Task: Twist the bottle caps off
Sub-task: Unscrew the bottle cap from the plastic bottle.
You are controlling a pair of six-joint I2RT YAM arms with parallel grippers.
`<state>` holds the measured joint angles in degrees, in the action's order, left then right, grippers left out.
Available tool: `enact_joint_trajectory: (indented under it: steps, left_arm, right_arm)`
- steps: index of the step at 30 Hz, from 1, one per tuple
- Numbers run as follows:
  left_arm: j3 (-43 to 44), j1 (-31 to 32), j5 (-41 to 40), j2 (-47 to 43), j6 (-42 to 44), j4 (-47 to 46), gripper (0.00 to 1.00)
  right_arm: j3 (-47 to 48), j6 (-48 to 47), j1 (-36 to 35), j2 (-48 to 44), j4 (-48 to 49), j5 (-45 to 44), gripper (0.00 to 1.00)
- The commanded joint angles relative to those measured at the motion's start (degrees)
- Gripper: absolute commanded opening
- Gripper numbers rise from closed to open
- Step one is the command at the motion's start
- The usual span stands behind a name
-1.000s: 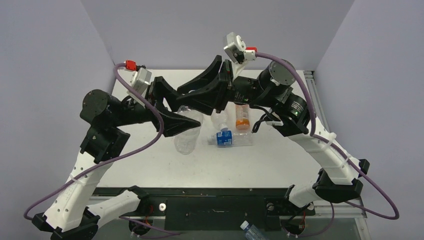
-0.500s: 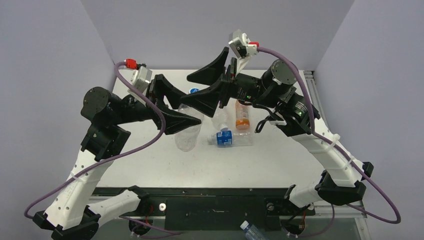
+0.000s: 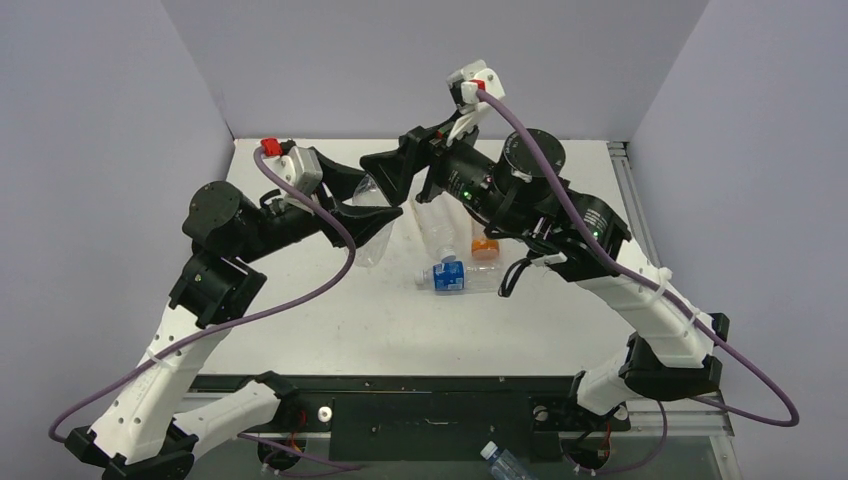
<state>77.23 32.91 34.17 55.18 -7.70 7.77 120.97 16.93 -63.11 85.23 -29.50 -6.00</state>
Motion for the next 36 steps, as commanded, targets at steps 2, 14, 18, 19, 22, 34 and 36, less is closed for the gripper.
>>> enact_joint_trajectory:
  steps: [2,14,18,19,22,34,36]
  left_arm:
    - [-0.12,0.23,-3.8,-0.95,2.77,-0.31,0.0]
    - [-0.54,0.23,-4.35,-0.57,0.42,-0.94,0.0]
    - [-0.96,0.22,-4.21,-0.85,0.23,-0.85,0.0]
    - [-1.04,0.22,-4.31,-0.86,0.17,-0.83,0.0]
    - [-1.06,0.23,-4.43,-0.94,-0.25,-1.04,0.0]
    - [-1.42,0.23,0.65,-0.91,-5.61,-2.62,0.0]
    - [-0.4,0.21,4.56,-0.54,-9.3,-3.71,0.0]
  right_arm:
    - [2.77,0.01,-1.04,2.37,-0.75,-3.29,0.63]
    - [3.89,0.08,-2.19,4.35,0.88,-2.56,0.41]
    - [3.21,-0.24,-2.19,3.93,1.51,-2.86,0.36]
    - [3.17,-0.28,-2.19,3.86,1.63,-2.79,0.33]
    - [2.97,-0.24,-2.19,3.96,1.57,-2.53,0.25]
    - [3.22,-3.33,-0.14,2.3,2.7,10.41,0.0]
    - [-0.49,-2.04,2.43,0.15,7.62,22.43,0.0]
